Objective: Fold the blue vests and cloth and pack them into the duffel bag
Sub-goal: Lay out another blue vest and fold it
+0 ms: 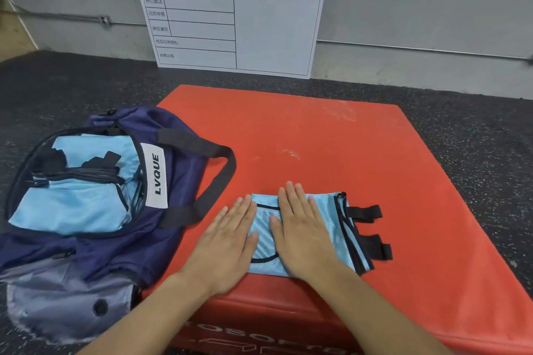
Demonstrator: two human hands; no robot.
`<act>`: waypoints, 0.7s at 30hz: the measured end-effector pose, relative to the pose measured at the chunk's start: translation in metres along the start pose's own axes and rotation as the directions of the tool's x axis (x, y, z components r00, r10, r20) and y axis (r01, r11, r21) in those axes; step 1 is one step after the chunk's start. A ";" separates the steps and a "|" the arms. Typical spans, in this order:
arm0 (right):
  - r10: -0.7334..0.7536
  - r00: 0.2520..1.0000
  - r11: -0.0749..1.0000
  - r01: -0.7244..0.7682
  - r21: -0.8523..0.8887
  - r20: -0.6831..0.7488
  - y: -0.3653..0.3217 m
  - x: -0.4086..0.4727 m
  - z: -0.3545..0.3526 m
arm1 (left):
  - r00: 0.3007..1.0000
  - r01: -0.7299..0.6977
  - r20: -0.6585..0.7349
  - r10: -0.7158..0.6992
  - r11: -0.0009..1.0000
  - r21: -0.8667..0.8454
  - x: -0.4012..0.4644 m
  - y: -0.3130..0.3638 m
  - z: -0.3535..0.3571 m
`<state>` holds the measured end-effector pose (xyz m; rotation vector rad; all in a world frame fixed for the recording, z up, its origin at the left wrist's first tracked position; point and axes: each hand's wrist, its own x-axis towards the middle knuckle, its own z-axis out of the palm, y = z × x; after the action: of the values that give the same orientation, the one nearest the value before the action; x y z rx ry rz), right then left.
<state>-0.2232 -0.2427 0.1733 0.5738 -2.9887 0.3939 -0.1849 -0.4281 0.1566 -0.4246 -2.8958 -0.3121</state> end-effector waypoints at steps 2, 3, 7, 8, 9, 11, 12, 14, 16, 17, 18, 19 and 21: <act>-0.041 0.999 0.999 0.040 0.022 0.022 -0.009 0.000 0.004 | 0.999 0.026 -0.022 -0.026 1.000 0.013 -0.003 -0.006 -0.001; -0.046 0.998 0.999 0.045 0.012 0.034 -0.012 0.000 0.008 | 0.999 0.031 -0.028 -0.030 0.999 0.019 -0.005 -0.008 -0.003; -0.031 0.999 0.999 0.031 -0.012 0.028 -0.021 0.012 0.017 | 0.998 0.035 -0.044 -0.033 0.998 0.044 -0.015 -0.019 -0.012; -0.036 0.999 0.999 0.036 -0.005 0.032 -0.024 0.013 0.019 | 0.998 0.038 -0.043 -0.036 0.998 0.043 -0.018 -0.022 -0.014; -0.041 0.998 0.999 0.041 -0.002 0.040 -0.027 0.014 0.019 | 0.998 0.041 -0.046 -0.039 0.998 0.042 -0.020 -0.024 -0.016; -0.046 0.998 0.999 0.047 -0.011 0.047 -0.032 0.016 0.020 | 0.997 0.047 -0.058 -0.044 0.998 0.041 -0.024 -0.029 -0.019; -0.050 0.998 0.999 0.050 -0.008 0.037 -0.036 0.017 0.020 | 0.997 0.048 -0.057 -0.046 0.998 0.037 -0.025 -0.031 -0.021; -0.073 0.997 0.997 0.073 0.016 -0.002 -0.045 0.016 0.021 | 0.998 0.042 -0.052 -0.041 0.999 0.026 -0.026 -0.033 -0.023; -0.094 0.996 0.995 0.094 0.013 -0.005 -0.050 0.013 0.025 | 0.998 0.036 -0.046 -0.035 0.999 0.022 -0.027 -0.032 -0.023; -0.096 0.995 0.995 0.096 0.012 -0.001 -0.052 0.012 0.026 | 0.998 0.037 -0.044 -0.036 0.999 0.020 -0.027 -0.031 -0.022; -0.092 0.996 0.995 0.092 0.024 0.004 -0.053 0.012 0.025 | 0.998 0.036 -0.043 -0.036 0.999 0.017 -0.027 -0.029 -0.022; -0.090 0.996 0.995 0.090 0.036 0.017 -0.055 0.012 0.025 | 0.999 0.034 -0.043 -0.033 0.999 0.016 -0.026 -0.028 -0.021; -0.109 0.993 0.994 0.108 0.034 0.041 -0.057 0.013 0.024 | 0.999 0.023 -0.044 -0.023 1.000 0.012 -0.025 -0.026 -0.021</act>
<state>-0.2144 -0.3043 0.1652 0.7537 -2.9793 0.4262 -0.1658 -0.4642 0.1664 -0.3776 -2.8601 -0.3025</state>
